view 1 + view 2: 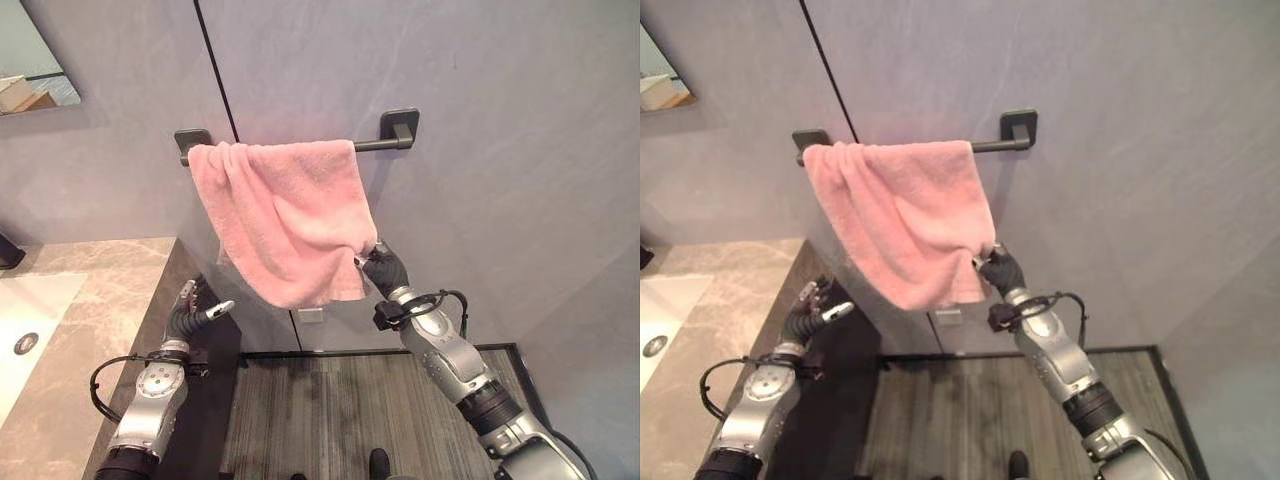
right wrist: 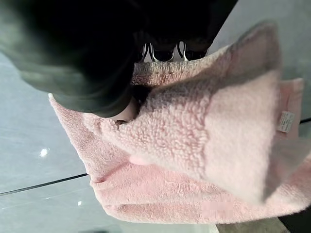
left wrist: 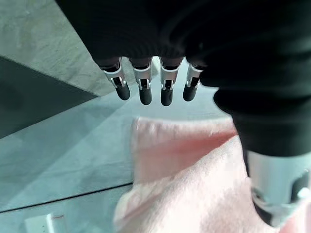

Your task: Put brush and paste in cup on sink, flatten towel.

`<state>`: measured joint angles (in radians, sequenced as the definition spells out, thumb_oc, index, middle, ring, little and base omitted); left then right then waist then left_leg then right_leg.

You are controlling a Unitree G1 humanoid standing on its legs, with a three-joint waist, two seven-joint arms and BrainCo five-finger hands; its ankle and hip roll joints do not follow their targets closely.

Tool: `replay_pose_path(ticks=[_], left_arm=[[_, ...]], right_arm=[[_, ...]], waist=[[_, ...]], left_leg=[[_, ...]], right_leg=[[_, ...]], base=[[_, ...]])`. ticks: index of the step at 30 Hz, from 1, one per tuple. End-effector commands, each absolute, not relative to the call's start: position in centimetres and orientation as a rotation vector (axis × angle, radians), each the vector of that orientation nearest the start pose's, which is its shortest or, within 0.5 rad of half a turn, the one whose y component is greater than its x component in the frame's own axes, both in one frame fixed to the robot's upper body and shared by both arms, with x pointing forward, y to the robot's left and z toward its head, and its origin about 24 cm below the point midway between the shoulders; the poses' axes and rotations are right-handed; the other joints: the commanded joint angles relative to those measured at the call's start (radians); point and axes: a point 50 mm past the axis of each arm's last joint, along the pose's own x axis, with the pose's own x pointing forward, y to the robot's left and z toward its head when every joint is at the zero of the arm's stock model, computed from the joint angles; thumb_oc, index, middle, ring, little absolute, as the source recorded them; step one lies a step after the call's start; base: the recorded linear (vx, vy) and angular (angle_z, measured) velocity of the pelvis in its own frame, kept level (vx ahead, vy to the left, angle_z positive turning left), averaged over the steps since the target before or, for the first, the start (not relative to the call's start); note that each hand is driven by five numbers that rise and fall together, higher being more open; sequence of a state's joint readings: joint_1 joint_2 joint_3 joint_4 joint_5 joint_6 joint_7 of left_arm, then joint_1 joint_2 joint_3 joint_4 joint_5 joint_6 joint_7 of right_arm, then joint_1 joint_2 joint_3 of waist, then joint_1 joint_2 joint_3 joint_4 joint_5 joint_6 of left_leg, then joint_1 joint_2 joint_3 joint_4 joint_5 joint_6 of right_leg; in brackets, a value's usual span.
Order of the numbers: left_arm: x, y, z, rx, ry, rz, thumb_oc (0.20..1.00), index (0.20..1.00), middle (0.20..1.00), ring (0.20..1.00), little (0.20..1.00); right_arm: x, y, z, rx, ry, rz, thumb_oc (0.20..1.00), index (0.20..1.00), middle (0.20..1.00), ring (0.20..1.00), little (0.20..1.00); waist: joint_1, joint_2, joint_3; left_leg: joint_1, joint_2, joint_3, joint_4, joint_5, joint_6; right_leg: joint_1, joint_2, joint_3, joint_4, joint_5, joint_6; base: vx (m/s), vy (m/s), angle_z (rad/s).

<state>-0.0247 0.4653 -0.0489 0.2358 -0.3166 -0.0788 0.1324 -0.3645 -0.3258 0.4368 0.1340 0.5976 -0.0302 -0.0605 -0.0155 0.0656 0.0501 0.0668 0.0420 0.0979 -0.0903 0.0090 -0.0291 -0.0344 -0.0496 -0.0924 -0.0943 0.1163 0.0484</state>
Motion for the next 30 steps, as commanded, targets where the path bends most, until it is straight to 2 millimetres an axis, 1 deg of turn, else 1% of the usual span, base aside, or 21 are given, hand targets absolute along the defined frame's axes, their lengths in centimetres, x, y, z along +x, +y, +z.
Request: replay_pose_path(ticks=[1,2,3,4,5,6,7,8,10,12,13,14,15,17,20,22,25,30], left_arm=[[27.4,27.4,6.9,0.214,-0.040,0.222,1.000,1.000,1.000,1.000,1.000],[27.8,27.6,7.5,0.216,-0.061,0.227,1.000,1.000,1.000,1.000,1.000],[28.3,27.8,8.7,0.223,-0.100,0.232,1.000,1.000,1.000,1.000,1.000],[28.6,28.1,9.4,0.221,-0.126,0.236,1.000,1.000,1.000,1.000,1.000],[28.6,28.1,9.5,0.221,-0.126,0.236,1.000,1.000,1.000,1.000,1.000],[29.0,28.4,10.6,0.216,-0.161,0.245,1.000,1.000,1.000,1.000,1.000],[29.0,28.4,10.6,0.216,-0.161,0.245,1.000,1.000,1.000,1.000,1.000],[29.2,28.6,11.0,0.220,-0.173,0.249,1.000,1.000,1.000,1.000,1.000],[29.7,28.9,12.1,0.217,-0.204,0.261,1.000,1.000,1.000,1.000,1.000],[30.5,29.0,13.4,0.178,-0.246,0.267,1.000,1.000,1.000,1.000,1.000],[30.5,29.0,13.4,0.178,-0.246,0.266,1.000,1.000,1.000,1.000,1.000],[31.0,28.9,14.6,0.167,-0.284,0.265,1.000,1.000,1.000,1.000,1.000],[31.0,28.9,14.6,0.167,-0.284,0.265,1.000,1.000,1.000,1.000,1.000],[31.6,28.7,15.6,0.163,-0.312,0.257,1.000,1.000,1.000,1.000,1.000],[32.0,28.5,16.0,0.148,-0.321,0.253,1.000,1.000,1.000,1.000,1.000],[32.4,28.1,16.8,0.129,-0.347,0.240,1.000,1.000,1.000,1.000,1.000],[32.8,28.1,16.9,0.115,-0.346,0.246,1.000,1.000,1.000,1.000,1.000],[33.7,27.3,18.5,0.109,-0.386,0.231,1.000,1.000,1.000,1.000,1.000]], right_arm=[[30.2,-8.0,10.3,0.282,-0.129,0.469,0.200,0.200,0.200,0.200,0.200],[30.1,-7.8,10.3,0.283,-0.125,0.481,0.200,0.200,0.200,0.200,0.200],[30.0,-7.6,10.3,0.278,-0.123,0.502,0.200,0.200,0.200,0.200,0.200],[29.9,-7.5,10.3,0.274,-0.123,0.511,0.200,0.200,0.200,0.200,0.200],[29.9,-7.5,10.4,0.274,-0.123,0.511,0.200,0.200,0.200,0.200,0.200],[29.8,-7.4,10.4,0.268,-0.123,0.523,0.200,0.200,0.200,0.200,0.200],[29.8,-7.4,10.4,0.269,-0.124,0.523,0.200,0.200,0.200,0.200,0.200],[29.8,-7.4,10.4,0.266,-0.124,0.527,0.200,0.200,0.200,0.200,0.200],[29.7,-7.3,10.4,0.257,-0.124,0.536,0.200,0.200,0.200,0.200,0.200],[29.6,-7.3,10.4,0.256,-0.124,0.542,0.200,0.200,0.200,0.200,0.200],[29.6,-7.3,10.4,0.256,-0.124,0.542,0.200,0.200,0.200,0.200,0.200],[29.6,-7.3,10.4,0.257,-0.125,0.541,0.200,0.200,0.200,0.200,0.200],[29.6,-7.3,10.4,0.257,-0.125,0.541,0.200,0.200,0.200,0.200,0.200],[29.6,-7.3,10.3,0.257,-0.122,0.541,0.200,0.200,0.200,0.200,0.200],[29.5,-7.2,10.2,0.259,-0.120,0.547,0.200,0.200,0.200,0.200,0.200],[29.4,-7.0,10.2,0.258,-0.119,0.561,0.200,0.200,0.200,0.200,0.200],[29.3,-7.0,10.1,0.258,-0.117,0.562,0.200,0.200,0.200,0.200,0.200],[29.2,-7.0,10.2,0.256,-0.121,0.564,0.200,0.200,0.200,0.200,0.200]], waist=[[0.000,-0.039,-0.049],[-0.001,-0.039,-0.047],[-0.002,-0.038,-0.042],[-0.003,-0.038,-0.039],[-0.003,-0.038,-0.039],[-0.003,-0.037,-0.034],[-0.003,-0.037,-0.034],[-0.004,-0.038,-0.032],[-0.008,-0.037,-0.028],[-0.015,-0.037,-0.022],[-0.015,-0.037,-0.022],[-0.017,-0.038,-0.018],[-0.016,-0.038,-0.018],[-0.020,-0.038,-0.014],[-0.023,-0.040,-0.011],[-0.028,-0.040,-0.009],[-0.031,-0.040,-0.007],[-0.041,-0.041,-0.001]], left_leg=[[-0.022,-0.007,-0.006,0.003,0.008,-0.030],[-0.023,-0.007,-0.006,0.003,0.008,-0.031],[-0.028,-0.007,-0.006,0.003,0.009,-0.032],[-0.032,-0.008,-0.006,0.003,0.009,-0.032],[-0.032,-0.008,-0.006,0.003,0.009,-0.032],[-0.038,-0.010,-0.004,0.003,0.009,-0.031],[-0.038,-0.010,-0.004,0.003,0.009,-0.031],[-0.041,-0.010,-0.002,0.003,0.009,-0.031],[-0.047,-0.011,0.000,0.003,0.008,-0.030],[-0.058,-0.013,0.005,0.003,0.008,-0.028],[-0.058,-0.013,0.006,0.003,0.008,-0.028],[-0.067,-0.014,0.009,0.003,0.007,-0.026],[-0.068,-0.014,0.009,0.003,0.007,-0.026],[-0.073,-0.016,0.012,0.003,0.006,-0.025],[-0.074,-0.018,0.016,0.003,0.003,-0.023],[-0.076,-0.020,0.019,0.004,-0.001,-0.022],[-0.079,-0.022,0.021,0.004,-0.003,-0.021],[-0.091,-0.020,0.027,0.003,-0.005,-0.020]], right_leg=[[0.070,-0.055,0.008,0.007,-0.096,0.072],[0.068,-0.055,0.008,0.007,-0.095,0.072],[0.062,-0.056,0.008,0.007,-0.094,0.073],[0.057,-0.056,0.009,0.007,-0.092,0.075],[0.057,-0.056,0.009,0.007,-0.092,0.075],[0.048,-0.056,0.011,0.007,-0.088,0.077],[0.047,-0.056,0.011,0.007,-0.088,0.077],[0.044,-0.056,0.011,0.007,-0.087,0.078],[0.034,-0.058,0.015,0.007,-0.083,0.080],[0.020,-0.059,0.022,0.007,-0.078,0.084],[0.019,-0.059,0.022,0.007,-0.078,0.084],[0.011,-0.060,0.027,0.007,-0.076,0.086],[0.010,-0.060,0.028,0.007,-0.076,0.086],[0.002,-0.061,0.033,0.007,-0.074,0.088],[-0.002,-0.062,0.035,0.007,-0.073,0.090],[-0.008,-0.064,0.041,0.007,-0.073,0.092],[-0.013,-0.064,0.044,0.007,-0.073,0.093],[-0.031,-0.065,0.051,0.007,-0.068,0.098]], base=[[0.00,0.000,0.00],[0.00,0.000,0.00],[0.00,0.000,0.00],[0.00,0.000,0.00],[0.00,0.000,0.00],[0.00,0.000,0.00],[0.00,0.000,0.00],[0.00,0.000,0.00],[0.00,0.000,0.00],[0.00,0.000,0.00],[0.00,0.000,0.00],[0.01,0.006,-0.04],[0.02,0.013,-0.05],[0.03,0.013,-0.08],[0.03,0.010,-0.04],[0.04,0.024,0.00],[0.03,0.015,-0.04],[0.01,0.007,-0.05]])
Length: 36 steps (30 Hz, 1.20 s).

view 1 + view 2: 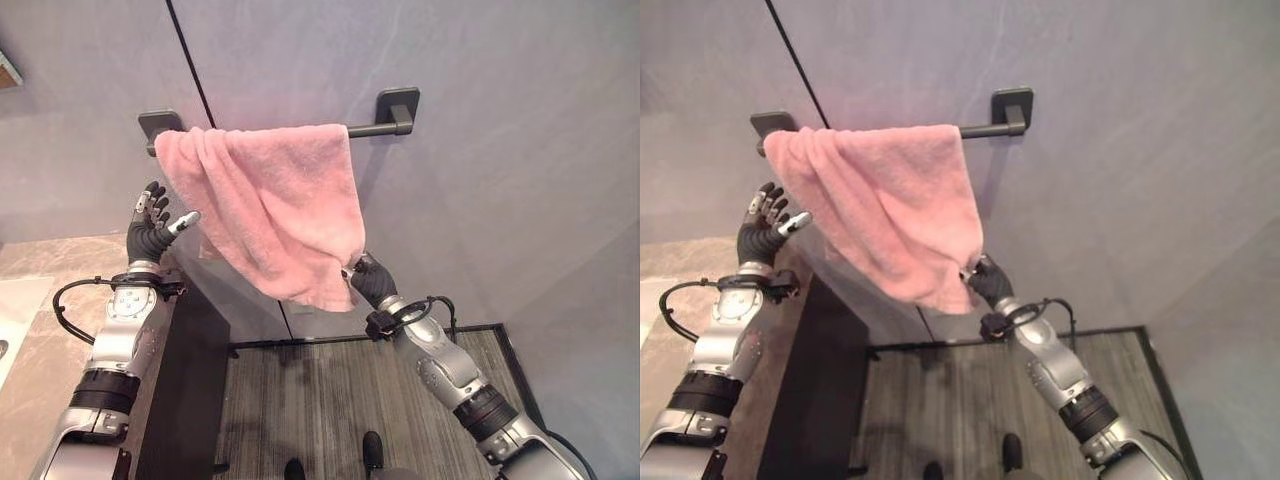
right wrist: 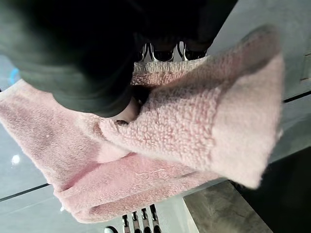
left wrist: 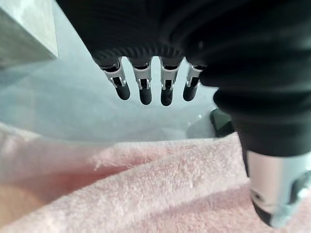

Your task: Put brush and paste in cup on sink, flatten towel.

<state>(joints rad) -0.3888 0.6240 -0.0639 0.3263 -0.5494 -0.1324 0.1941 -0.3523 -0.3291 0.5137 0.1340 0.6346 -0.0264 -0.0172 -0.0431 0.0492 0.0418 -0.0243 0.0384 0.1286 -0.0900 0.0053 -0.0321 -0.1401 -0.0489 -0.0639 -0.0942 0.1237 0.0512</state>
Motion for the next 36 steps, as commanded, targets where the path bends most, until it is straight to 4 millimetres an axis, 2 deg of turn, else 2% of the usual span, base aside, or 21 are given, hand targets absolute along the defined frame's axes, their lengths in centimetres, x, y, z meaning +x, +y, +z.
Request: replay_pose_path(ticks=[1,2,3,4,5,6,7,9,13,14,16,21,24,26,27,28,29,31,33,36], left_arm=[[33.8,27.2,18.8,0.105,-0.395,0.226,1.000,1.000,1.000,1.000,1.000],[34.1,26.8,19.1,0.086,-0.405,0.212,0.900,0.900,0.900,0.900,0.900],[34.1,26.6,19.3,0.084,-0.409,0.206,0.718,0.718,0.718,0.718,0.718],[34.1,26.6,19.3,0.084,-0.410,0.205,0.711,0.711,0.711,0.711,0.711],[34.2,26.4,19.2,0.081,-0.409,0.195,0.655,0.655,0.655,0.655,0.655],[34.2,26.4,19.2,0.081,-0.409,0.195,0.655,0.655,0.655,0.655,0.655],[34.2,26.3,19.2,0.086,-0.408,0.184,0.589,0.589,0.589,0.589,0.589],[34.2,26.1,19.2,0.095,-0.410,0.175,0.548,0.548,0.548,0.548,0.548],[34.4,25.7,19.3,0.110,-0.409,0.168,0.275,0.275,0.275,0.275,0.275],[34.4,25.7,19.4,0.114,-0.414,0.169,0.238,0.238,0.238,0.238,0.238],[34.1,25.6,19.5,0.118,-0.430,0.164,0.203,0.203,0.203,0.203,0.203],[33.7,25.5,19.4,0.159,-0.441,0.150,0.200,0.200,0.200,0.200,0.200],[33.5,25.1,20.4,0.168,-0.481,0.127,0.200,0.200,0.200,0.200,0.200],[33.2,24.6,22.5,0.179,-0.564,0.106,0.200,0.200,0.200,0.200,0.200],[32.9,23.8,24.1,0.185,-0.634,0.082,0.200,0.200,0.200,0.200,0.200],[32.7,23.4,25.0,0.190,-0.669,0.070,0.200,0.200,0.200,0.200,0.200],[32.7,23.4,25.0,0.191,-0.670,0.070,0.200,0.200,0.200,0.200,0.200],[32.1,22.6,26.8,0.208,-0.754,0.049,0.200,0.200,0.200,0.200,0.200],[31.0,21.5,28.0,0.165,-0.844,0.001,0.200,0.200,0.200,0.200,0.200],[30.8,20.8,27.3,0.143,-0.837,-0.035,0.200,0.200,0.200,0.200,0.200]], right_arm=[[29.3,-7.0,10.2,0.254,-0.122,0.563,0.200,0.200,0.200,0.200,0.200],[29.2,-6.9,10.1,0.252,-0.119,0.567,0.200,0.200,0.200,0.200,0.200],[29.2,-6.9,10.1,0.251,-0.118,0.569,0.200,0.200,0.200,0.200,0.200],[29.2,-6.9,10.1,0.251,-0.119,0.568,0.200,0.200,0.200,0.200,0.200],[29.1,-6.9,9.9,0.255,-0.112,0.571,0.200,0.200,0.200,0.200,0.200],[29.1,-6.9,9.9,0.255,-0.112,0.571,0.200,0.200,0.200,0.200,0.200],[29.1,-6.9,9.7,0.256,-0.106,0.572,0.200,0.200,0.200,0.200,0.200],[29.0,-6.8,9.6,0.254,-0.103,0.577,0.200,0.200,0.200,0.200,0.200],[28.8,-6.8,9.3,0.257,-0.094,0.583,0.200,0.200,0.200,0.200,0.200],[28.8,-6.8,9.3,0.257,-0.093,0.581,0.200,0.200,0.200,0.200,0.200],[28.7,-6.9,9.0,0.257,-0.083,0.579,0.200,0.200,0.200,0.200,0.200],[28.6,-7.1,8.6,0.245,-0.071,0.574,0.200,0.200,0.200,0.200,0.200],[29.1,-7.1,9.2,0.239,-0.091,0.567,0.200,0.200,0.200,0.200,0.200],[30.0,-6.9,11.4,0.239,-0.173,0.564,0.200,0.200,0.200,0.200,0.200],[30.5,-6.4,14.1,0.238,-0.280,0.572,0.200,0.200,0.200,0.200,0.200],[30.5,-6.2,15.2,0.248,-0.321,0.576,0.200,0.200,0.200,0.200,0.200],[30.5,-6.2,15.3,0.249,-0.322,0.576,0.200,0.200,0.200,0.200,0.200],[30.5,-6.2,18.3,0.253,-0.449,0.582,0.200,0.200,0.200,0.200,0.200],[29.5,-6.6,21.7,0.280,-0.613,0.587,0.200,0.200,0.200,0.200,0.200],[29.2,-6.7,22.0,0.294,-0.642,0.580,0.200,0.200,0.200,0.200,0.200]], waist=[[-0.014,-0.025,0.008],[-0.017,-0.025,0.012],[-0.018,-0.026,0.012],[-0.017,-0.026,0.012],[-0.020,-0.027,0.013],[-0.020,-0.027,0.013],[-0.022,-0.026,0.013],[-0.023,-0.026,0.014],[-0.026,-0.023,0.015],[-0.026,-0.022,0.016],[-0.026,-0.021,0.015],[-0.024,-0.019,0.008],[-0.020,-0.017,-0.003],[-0.016,-0.016,-0.014],[-0.012,-0.015,-0.028],[-0.011,-0.015,-0.032],[-0.011,-0.016,-0.030],[-0.010,-0.016,-0.040],[-0.012,-0.018,-0.051],[-0.017,-0.016,-0.055]], left_leg=[[-0.004,-0.016,-0.002,0.003,-0.001,-0.017],[-0.006,-0.016,0.000,0.003,-0.002,-0.017],[-0.007,-0.016,0.001,0.003,-0.003,-0.017],[-0.007,-0.016,0.001,0.003,-0.003,-0.017],[-0.005,-0.016,0.001,0.003,-0.005,-0.017],[-0.005,-0.016,0.001,0.003,-0.005,-0.017],[-0.005,-0.016,0.001,0.003,-0.006,-0.017],[-0.002,-0.017,0.003,0.003,-0.009,-0.017],[0.002,-0.018,0.005,0.003,-0.013,-0.018],[0.003,-0.018,0.006,0.003,-0.013,-0.018],[0.007,-0.017,0.008,0.003,-0.016,-0.018],[0.022,-0.016,0.008,0.003,-0.021,-0.019],[0.035,-0.015,0.005,0.003,-0.023,-0.019],[0.046,-0.013,0.002,0.003,-0.025,-0.021],[0.054,-0.013,-0.001,0.003,-0.026,-0.022],[0.060,-0.012,-0.002,0.003,-0.026,-0.023],[0.062,-0.012,-0.002,0.003,-0.027,-0.023],[0.072,-0.011,-0.007,0.003,-0.027,-0.023],[0.076,-0.010,-0.012,0.003,-0.027,-0.024],[0.077,-0.010,-0.017,0.003,-0.026,-0.023]], right_leg=[[0.069,-0.065,0.026,0.007,-0.075,0.096],[0.065,-0.064,0.029,0.007,-0.073,0.097],[0.063,-0.065,0.031,0.007,-0.073,0.098],[0.063,-0.065,0.031,0.007,-0.073,0.098],[0.062,-0.065,0.034,0.007,-0.073,0.099],[0.062,-0.065,0.034,0.007,-0.073,0.099],[0.061,-0.066,0.035,0.007,-0.073,0.099],[0.064,-0.066,0.036,0.007,-0.075,0.100],[0.065,-0.064,0.039,0.007,-0.078,0.101],[0.064,-0.064,0.040,0.007,-0.078,0.102],[0.065,-0.065,0.043,0.007,-0.079,0.103],[0.080,-0.064,0.044,0.007,-0.085,0.102],[0.095,-0.064,0.039,0.007,-0.089,0.101],[0.111,-0.064,0.033,0.007,-0.094,0.101],[0.122,-0.064,0.030,0.007,-0.095,0.099],[0.129,-0.064,0.027,0.007,-0.096,0.098],[0.130,-0.064,0.027,0.007,-0.096,0.098],[0.144,-0.063,0.023,0.007,-0.098,0.096],[0.151,-0.063,0.017,0.007,-0.102,0.092],[0.155,-0.063,0.012,0.007,-0.102,0.090]], base=[[0.01,0.010,-0.07],[0.02,0.009,-0.09],[0.02,0.004,-0.08],[0.03,0.001,-0.06],[0.00,0.000,0.00],[0.03,0.003,0.01],[0.00,0.000,0.00],[0.03,0.002,-0.06],[0.02,0.000,-0.04],[0.00,0.000,0.00],[0.00,0.000,0.00],[0.00,0.000,0.00],[0.00,0.000,0.00],[0.00,-0.017,0.00],[0.00,0.000,0.00],[0.00,0.000,0.00],[0.00,-0.018,0.04],[0.00,-0.007,0.02],[0.00,0.000,0.00],[-0.03,-0.012,0.05]])
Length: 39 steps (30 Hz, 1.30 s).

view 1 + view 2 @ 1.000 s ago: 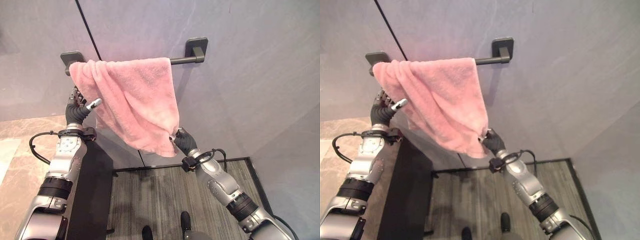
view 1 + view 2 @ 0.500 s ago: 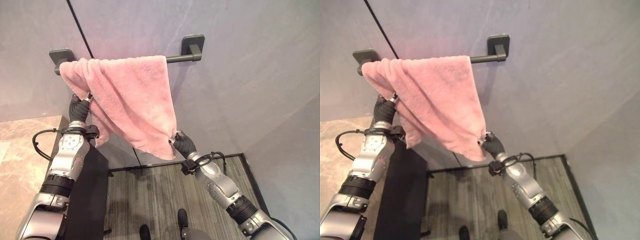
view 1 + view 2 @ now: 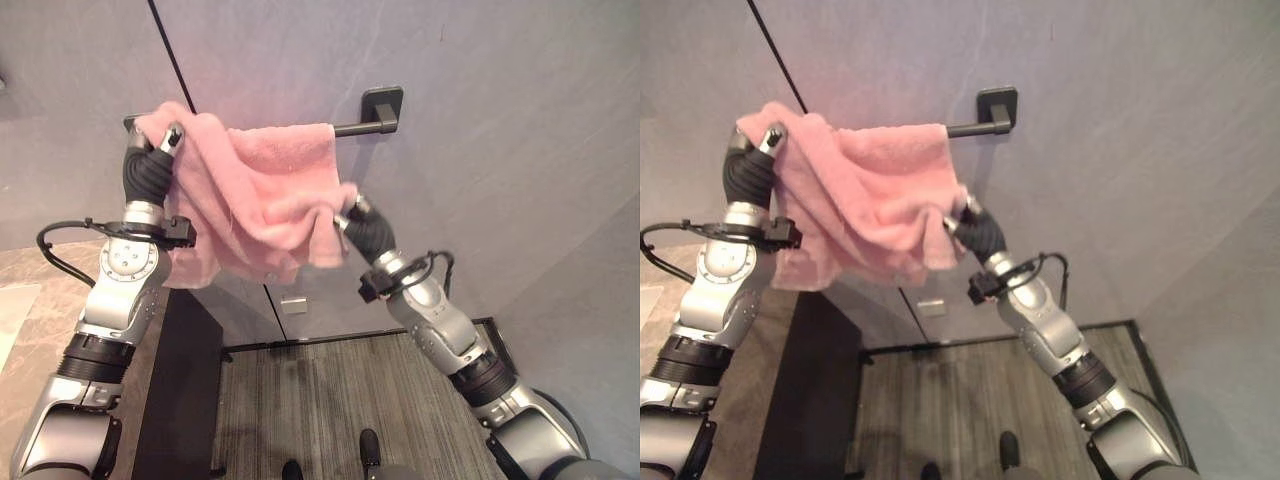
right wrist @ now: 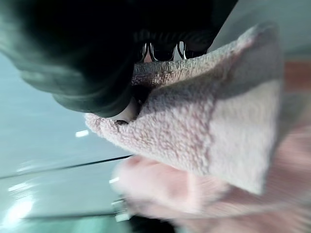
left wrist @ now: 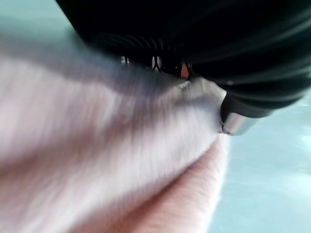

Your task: Put brush and paste in cup on sink, flatten towel.

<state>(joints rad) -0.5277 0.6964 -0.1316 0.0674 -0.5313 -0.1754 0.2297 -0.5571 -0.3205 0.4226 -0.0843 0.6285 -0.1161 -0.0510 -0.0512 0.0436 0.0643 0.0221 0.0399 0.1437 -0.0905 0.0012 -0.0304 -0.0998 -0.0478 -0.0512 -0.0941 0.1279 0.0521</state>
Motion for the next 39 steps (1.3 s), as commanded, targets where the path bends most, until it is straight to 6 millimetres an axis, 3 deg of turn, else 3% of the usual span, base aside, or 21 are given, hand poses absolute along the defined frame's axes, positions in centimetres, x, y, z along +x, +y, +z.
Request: replay_pose_path(ticks=[1,2,6,7,9,10,13,17,18,19,20,21,23,26,28,32,34,35,38,39], left_arm=[[31.0,20.2,26.0,0.149,-0.790,-0.065,0.200,0.200,0.200,0.200,0.200],[31.0,20.2,26.0,0.149,-0.788,-0.065,0.200,0.200,0.200,0.200,0.200],[32.5,20.6,18.5,0.099,-0.481,-0.047,0.200,0.200,0.200,0.200,0.200],[32.5,20.6,18.5,0.098,-0.479,-0.046,0.200,0.200,0.200,0.200,0.200],[32.6,21.9,13.2,0.101,-0.261,0.005,0.200,0.200,0.200,0.200,0.200],[32.6,21.9,13.2,0.101,-0.261,0.005,0.200,0.200,0.200,0.200,0.200],[32.3,24.0,8.8,0.203,-0.063,0.090,0.200,0.200,0.200,0.200,0.200],[32.2,24.8,8.3,0.171,-0.043,0.159,0.200,0.200,0.200,0.200,0.200],[32.4,24.6,9.5,0.152,-0.099,0.164,0.200,0.200,0.200,0.200,0.200],[32.4,24.6,9.5,0.152,-0.099,0.164,0.200,0.200,0.200,0.200,0.200],[32.3,24.5,11.1,0.118,-0.174,0.160,0.200,0.200,0.200,0.200,0.200],[32.3,24.5,11.1,0.118,-0.174,0.161,0.200,0.200,0.200,0.200,0.200],[31.9,24.1,14.1,0.060,-0.318,0.161,0.200,0.200,0.200,0.200,0.200],[31.8,23.7,14.2,0.043,-0.333,0.159,0.200,0.200,0.200,0.200,0.200],[31.7,23.6,14.0,0.124,-0.320,0.145,0.200,0.200,0.200,0.200,0.200],[31.5,24.1,11.2,0.123,-0.206,0.163,0.200,0.200,0.200,0.200,0.200],[30.5,24.0,6.1,0.075,-0.008,0.178,0.200,0.200,0.200,0.200,0.200],[30.6,24.0,6.1,0.075,-0.008,0.177,0.200,0.200,0.200,0.200,0.200],[30.2,23.3,3.6,0.096,0.092,0.171,0.200,0.200,0.200,0.200,0.200],[31.0,22.1,4.0,0.096,0.072,0.148,0.200,0.200,0.200,0.200,0.200]], right_arm=[[29.0,-6.4,20.9,0.312,-0.596,0.600,0.200,0.200,0.200,0.200,0.200],[29.0,-6.4,20.8,0.311,-0.595,0.601,0.200,0.200,0.200,0.200,0.200],[29.1,-6.4,13.5,0.289,-0.280,0.572,0.200,0.200,0.200,0.200,0.200],[29.1,-6.4,13.5,0.289,-0.279,0.572,0.200,0.200,0.200,0.200,0.200],[29.4,-7.0,9.7,0.235,-0.117,0.516,0.200,0.200,0.200,0.200,0.200],[29.4,-7.0,9.6,0.235,-0.117,0.516,0.200,0.200,0.200,0.200,0.200],[29.7,-7.2,7.4,0.215,-0.021,0.475,0.200,0.200,0.200,0.200,0.200],[29.8,-6.9,8.3,0.207,-0.059,0.495,0.200,0.200,0.200,0.200,0.200],[30.0,-6.9,9.5,0.199,-0.108,0.497,0.200,0.200,0.200,0.200,0.200],[30.0,-6.9,9.5,0.199,-0.108,0.497,0.200,0.200,0.200,0.200,0.200],[30.1,-7.0,11.0,0.205,-0.176,0.495,0.200,0.200,0.200,0.200,0.200],[30.1,-7.0,11.0,0.205,-0.176,0.495,0.200,0.200,0.200,0.200,0.200],[30.1,-7.2,13.4,0.187,-0.288,0.506,0.200,0.200,0.200,0.200,0.200],[30.2,-7.4,13.6,0.163,-0.303,0.490,0.200,0.200,0.200,0.200,0.200],[30.2,-7.7,12.8,0.135,-0.277,0.479,0.200,0.200,0.200,0.200,0.200],[29.8,-8.2,10.7,0.138,-0.194,0.457,0.200,0.200,0.200,0.200,0.200],[30.0,-9.7,7.6,0.082,-0.078,0.365,0.200,0.200,0.200,0.200,0.200],[30.0,-9.7,7.6,0.082,-0.078,0.365,0.200,0.200,0.200,0.200,0.200],[30.2,-10.5,5.5,0.116,0.008,0.283,0.200,0.200,0.200,0.200,0.200],[30.9,-10.5,6.8,0.135,-0.048,0.255,0.200,0.200,0.200,0.200,0.200]], waist=[[-0.012,-0.010,-0.075],[-0.013,-0.010,-0.076],[-0.016,-0.006,-0.065],[-0.017,-0.005,-0.066],[-0.014,-0.002,-0.063],[-0.014,-0.002,-0.063],[-0.011,0.001,-0.065],[-0.011,0.000,-0.070],[-0.008,-0.002,-0.074],[-0.009,-0.002,-0.073],[-0.006,-0.006,-0.077],[-0.006,-0.006,-0.077],[-0.002,-0.014,-0.083],[-0.004,-0.018,-0.083],[-0.005,-0.020,-0.083],[-0.007,-0.020,-0.085],[-0.012,-0.019,-0.082],[-0.011,-0.019,-0.083],[-0.015,-0.016,-0.083],[-0.019,-0.012,-0.083]], left_leg=[[0.031,-0.012,-0.035,0.003,-0.020,-0.024],[0.031,-0.012,-0.036,0.003,-0.020,-0.024],[0.020,-0.011,-0.042,0.003,-0.004,-0.026],[0.020,-0.011,-0.042,0.003,-0.005,-0.026],[0.016,-0.010,-0.041,0.003,0.001,-0.027],[0.016,-0.010,-0.041,0.003,0.001,-0.027],[0.022,-0.007,-0.034,0.003,0.002,-0.028],[0.026,-0.004,-0.033,0.003,0.003,-0.030],[0.029,-0.003,-0.035,0.003,0.002,-0.030],[0.029,-0.003,-0.035,0.003,0.002,-0.030],[0.034,-0.003,-0.038,0.003,0.001,-0.029],[0.034,-0.003,-0.038,0.003,0.001,-0.029],[0.044,-0.002,-0.044,0.003,-0.006,-0.027],[0.052,-0.003,-0.046,0.003,-0.011,-0.026],[0.057,-0.003,-0.047,0.003,-0.012,-0.024],[0.063,-0.003,-0.044,0.003,-0.013,-0.024],[0.063,-0.005,-0.039,0.003,-0.013,-0.021],[0.063,-0.005,-0.039,0.003,-0.013,-0.021],[0.061,-0.006,-0.036,0.003,-0.013,-0.020],[0.060,-0.007,-0.032,0.003,-0.013,-0.020]], right_leg=[[0.117,-0.065,-0.002,0.007,-0.105,0.086],[0.118,-0.065,-0.003,0.007,-0.105,0.086],[0.116,-0.065,-0.013,0.007,-0.098,0.080],[0.117,-0.065,-0.013,0.007,-0.098,0.080],[0.114,-0.064,-0.016,0.007,-0.094,0.078],[0.114,-0.064,-0.016,0.007,-0.094,0.078],[0.116,-0.063,-0.016,0.007,-0.094,0.078],[0.121,-0.064,-0.018,0.007,-0.096,0.077],[0.127,-0.064,-0.023,0.007,-0.097,0.076],[0.128,-0.064,-0.023,0.007,-0.097,0.076],[0.133,-0.063,-0.026,0.008,-0.100,0.075],[0.134,-0.063,-0.026,0.009,-0.100,0.075],[0.144,-0.062,-0.030,0.014,-0.109,0.073],[0.153,-0.062,-0.032,0.017,-0.115,0.071],[0.159,-0.062,-0.032,0.018,-0.118,0.070],[0.164,-0.064,-0.034,0.016,-0.118,0.072],[0.160,-0.064,-0.030,0.014,-0.115,0.074],[0.160,-0.064,-0.030,0.014,-0.115,0.074],[0.155,-0.066,-0.026,0.012,-0.111,0.076],[0.150,-0.068,-0.022,0.011,-0.109,0.077]], base=[[-0.03,-0.009,0.07],[-0.07,-0.024,0.08],[-0.07,-0.019,0.10],[-0.05,-0.011,0.04],[-0.06,-0.013,0.01],[-0.04,-0.007,-0.01],[-0.01,-0.002,0.00],[0.00,0.000,0.00],[0.00,0.000,0.00],[0.00,0.000,0.00],[0.01,-0.003,0.04],[0.02,-0.006,0.06],[0.03,-0.008,0.06],[0.02,-0.003,0.09],[0.01,0.002,0.05],[0.00,0.000,0.00],[0.00,0.000,0.00],[-0.01,0.009,-0.03],[0.00,0.010,-0.03],[0.01,0.016,-0.04]])
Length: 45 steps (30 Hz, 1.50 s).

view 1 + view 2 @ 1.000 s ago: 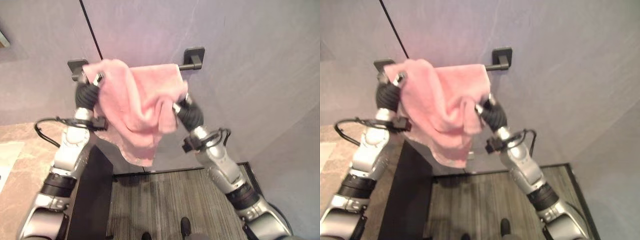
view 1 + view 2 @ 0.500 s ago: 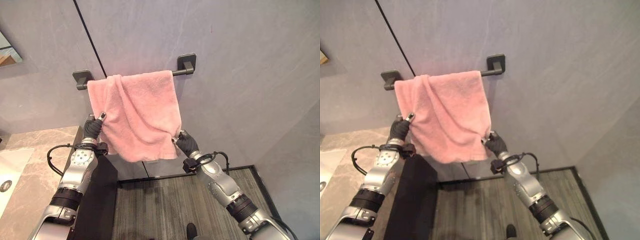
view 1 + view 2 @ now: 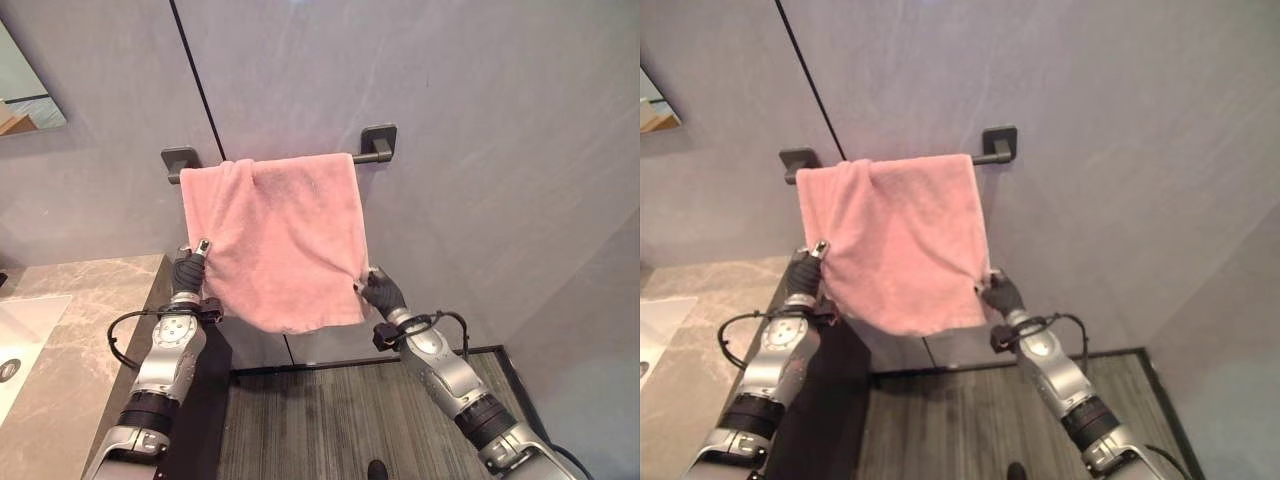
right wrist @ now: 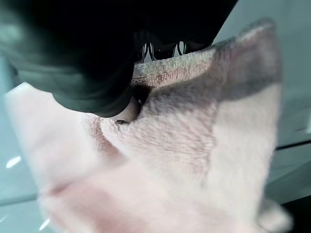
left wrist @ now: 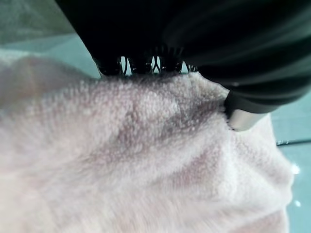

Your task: Put brush and paste in cup on sink, flatten towel.

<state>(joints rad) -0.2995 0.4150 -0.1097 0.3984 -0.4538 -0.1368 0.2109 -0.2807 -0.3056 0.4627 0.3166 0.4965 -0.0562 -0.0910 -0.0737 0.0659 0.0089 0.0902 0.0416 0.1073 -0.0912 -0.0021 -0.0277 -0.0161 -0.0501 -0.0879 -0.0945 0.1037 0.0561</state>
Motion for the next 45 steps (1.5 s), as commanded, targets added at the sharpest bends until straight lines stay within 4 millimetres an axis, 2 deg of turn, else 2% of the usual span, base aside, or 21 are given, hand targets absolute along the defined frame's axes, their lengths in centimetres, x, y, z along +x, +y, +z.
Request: replay_pose_path(ticks=[1,3,4,7,8,9,10,13,15,19,21,22,24,25,26,29,32,33,34,35,45], left_arm=[[31.0,22.1,4.0,0.095,0.072,0.148,0.200,0.200,0.200,0.200,0.200],[32.0,21.1,5.9,0.047,-0.006,0.139,0.200,0.200,0.200,0.200,0.200],[32.0,21.1,5.9,0.047,-0.007,0.139,0.200,0.200,0.200,0.200,0.200],[32.9,19.5,10.6,-0.025,-0.200,0.100,0.200,0.200,0.200,0.200,0.200],[32.9,19.5,10.6,-0.024,-0.200,0.100,0.200,0.200,0.200,0.200,0.200],[33.0,19.0,12.6,-0.044,-0.285,0.079,0.200,0.200,0.200,0.200,0.200],[33.0,19.0,12.6,-0.044,-0.285,0.079,0.200,0.200,0.200,0.200,0.200],[32.7,18.4,15.3,-0.082,-0.401,0.048,0.200,0.200,0.200,0.200,0.200],[32.4,18.4,15.4,-0.119,-0.414,0.043,0.200,0.200,0.200,0.200,0.200],[32.3,18.6,14.0,-0.083,-0.361,0.046,0.200,0.200,0.200,0.200,0.200],[31.9,19.4,11.2,-0.039,-0.241,0.070,0.200,0.200,0.200,0.200,0.200],[31.9,19.4,11.2,-0.039,-0.241,0.070,0.200,0.200,0.200,0.200,0.200],[31.5,20.5,6.9,0.015,-0.061,0.123,0.200,0.200,0.200,0.200,0.200],[31.5,20.5,6.9,0.015,-0.061,0.123,0.200,0.200,0.200,0.200,0.200],[30.9,21.3,4.6,0.031,0.036,0.167,0.200,0.200,0.200,0.200,0.200],[30.3,21.8,3.3,0.040,0.084,0.190,0.200,0.200,0.200,0.200,0.200],[29.5,22.7,2.1,0.077,0.132,0.223,0.617,0.617,0.617,0.617,0.617],[29.4,23.0,1.8,0.106,0.144,0.240,1.000,1.000,1.000,1.000,1.000],[29.4,23.0,1.8,0.106,0.144,0.240,1.000,1.000,1.000,1.000,1.000],[29.3,23.4,2.1,0.125,0.133,0.259,1.000,1.000,1.000,1.000,1.000],[28.8,24.9,3.4,0.305,0.085,0.281,1.000,1.000,1.000,1.000,1.000]], right_arm=[[30.9,-10.5,6.8,0.135,-0.048,0.254,0.200,0.200,0.200,0.200,0.200],[31.4,-9.8,9.5,0.154,-0.154,0.279,0.200,0.200,0.200,0.200,0.200],[31.4,-9.8,9.6,0.154,-0.155,0.279,0.200,0.200,0.200,0.200,0.200],[31.4,-9.4,14.1,0.202,-0.339,0.299,0.200,0.200,0.200,0.200,0.200],[31.3,-9.4,14.1,0.201,-0.339,0.298,0.200,0.200,0.200,0.200,0.200],[31.1,-9.4,15.9,0.201,-0.418,0.308,0.200,0.200,0.200,0.200,0.200],[31.1,-9.4,15.9,0.201,-0.418,0.308,0.200,0.200,0.200,0.200,0.200],[30.7,-9.1,17.4,0.213,-0.490,0.328,0.200,0.200,0.200,0.200,0.200],[30.3,-9.0,17.4,0.203,-0.499,0.345,0.200,0.200,0.200,0.200,0.200],[30.1,-9.0,15.9,0.201,-0.442,0.349,0.200,0.200,0.200,0.200,0.200],[29.6,-8.7,13.3,0.237,-0.328,0.374,0.200,0.200,0.200,0.200,0.200],[29.6,-8.7,13.3,0.237,-0.328,0.374,0.200,0.200,0.200,0.200,0.200],[29.3,-8.1,9.9,0.221,-0.182,0.393,0.200,0.200,0.200,0.200,0.200],[29.3,-8.1,9.9,0.222,-0.182,0.393,0.200,0.200,0.200,0.200,0.200],[29.0,-8.0,7.9,0.209,-0.096,0.395,0.200,0.200,0.200,0.200,0.200],[28.9,-8.0,6.7,0.194,-0.043,0.395,0.200,0.200,0.200,0.200,0.200],[28.7,-7.9,5.7,0.190,-0.001,0.393,0.209,0.209,0.209,0.209,0.209],[28.7,-7.8,5.4,0.185,0.014,0.394,0.711,0.711,0.711,0.711,0.711],[28.7,-7.8,5.4,0.185,0.014,0.394,0.711,0.711,0.711,0.711,0.711],[28.7,-7.8,5.5,0.178,0.010,0.393,1.000,1.000,1.000,1.000,1.000],[29.1,-9.3,6.1,0.048,-0.040,0.363,1.000,1.000,1.000,1.000,1.000]], waist=[[0.004,-0.034,-0.027],[0.002,-0.034,-0.030],[0.002,-0.034,-0.029],[0.000,-0.037,-0.035],[0.000,-0.037,-0.035],[-0.001,-0.038,-0.037],[-0.001,-0.038,-0.036],[-0.005,-0.039,-0.039],[-0.007,-0.037,-0.039],[-0.008,-0.033,-0.037],[-0.008,-0.028,-0.032],[-0.008,-0.028,-0.033],[-0.007,-0.023,-0.028],[-0.007,-0.023,-0.028],[-0.005,-0.020,-0.026],[-0.004,-0.018,-0.027],[0.001,-0.019,-0.027],[0.003,-0.020,-0.027],[0.003,-0.020,-0.027],[0.007,-0.023,-0.028],[0.015,-0.036,-0.033]], left_leg=[[-0.008,-0.009,0.005,0.004,-0.010,-0.022],[-0.011,-0.009,0.004,0.004,-0.009,-0.022],[-0.011,-0.009,0.004,0.004,-0.009,-0.022],[-0.011,-0.010,0.002,0.004,-0.011,-0.020],[-0.011,-0.010,0.002,0.004,-0.011,-0.020],[-0.009,-0.010,0.001,0.004,-0.013,-0.019],[-0.009,-0.010,0.001,0.004,-0.014,-0.019],[-0.005,-0.009,0.002,0.004,-0.017,-0.019],[-0.003,-0.009,0.002,0.004,-0.019,-0.018],[-0.003,-0.009,0.004,0.004,-0.018,-0.019],[-0.005,-0.009,0.007,0.004,-0.015,-0.019],[-0.005,-0.009,0.007,0.004,-0.015,-0.019],[-0.008,-0.009,0.011,0.004,-0.011,-0.021],[-0.008,-0.009,0.011,0.004,-0.012,-0.021],[-0.011,-0.010,0.013,0.004,-0.009,-0.022],[-0.013,-0.010,0.015,0.004,-0.009,-0.022],[-0.016,-0.009,0.015,0.004,-0.007,-0.024],[-0.017,-0.009,0.012,0.004,-0.006,-0.024],[-0.017,-0.009,0.012,0.004,-0.006,-0.024],[-0.017,-0.009,0.011,0.004,-0.007,-0.025],[-0.014,-0.008,0.006,0.004,-0.013,-0.024]], right_leg=[[0.067,-0.066,0.014,0.012,-0.085,0.073],[0.063,-0.066,0.016,0.013,-0.085,0.073],[0.063,-0.066,0.016,0.013,-0.085,0.073],[0.064,-0.064,0.018,0.016,-0.088,0.072],[0.065,-0.064,0.018,0.016,-0.089,0.072],[0.068,-0.064,0.018,0.016,-0.091,0.072],[0.068,-0.064,0.018,0.017,-0.091,0.072],[0.070,-0.062,0.020,0.017,-0.094,0.070],[0.069,-0.063,0.021,0.017,-0.095,0.070],[0.067,-0.062,0.023,0.017,-0.094,0.070],[0.064,-0.062,0.025,0.016,-0.092,0.070],[0.064,-0.062,0.025,0.016,-0.092,0.070],[0.060,-0.063,0.026,0.015,-0.089,0.070],[0.060,-0.063,0.026,0.015,-0.089,0.070],[0.057,-0.063,0.027,0.013,-0.086,0.070],[0.054,-0.063,0.027,0.012,-0.085,0.070],[0.054,-0.063,0.025,0.010,-0.084,0.069],[0.055,-0.063,0.024,0.009,-0.084,0.069],[0.055,-0.063,0.024,0.009,-0.084,0.069],[0.055,-0.062,0.022,0.009,-0.084,0.069],[0.063,-0.062,0.014,0.010,-0.088,0.071]], base=[[0.00,0.000,0.00],[0.00,0.000,0.00],[0.00,0.000,0.00],[0.00,0.000,0.00],[0.02,-0.026,0.03],[0.00,0.000,0.00],[0.00,0.000,0.00],[0.00,0.000,0.00],[0.00,0.000,0.00],[0.00,0.000,0.00],[-0.01,-0.012,-0.04],[-0.02,-0.003,-0.05],[-0.03,-0.005,-0.09],[-0.03,-0.009,-0.10],[-0.01,-0.005,-0.03],[0.00,0.000,0.00],[0.00,0.000,0.00],[0.00,0.000,0.00],[0.00,0.000,0.00],[0.00,0.000,0.00],[0.00,0.000,0.00]])
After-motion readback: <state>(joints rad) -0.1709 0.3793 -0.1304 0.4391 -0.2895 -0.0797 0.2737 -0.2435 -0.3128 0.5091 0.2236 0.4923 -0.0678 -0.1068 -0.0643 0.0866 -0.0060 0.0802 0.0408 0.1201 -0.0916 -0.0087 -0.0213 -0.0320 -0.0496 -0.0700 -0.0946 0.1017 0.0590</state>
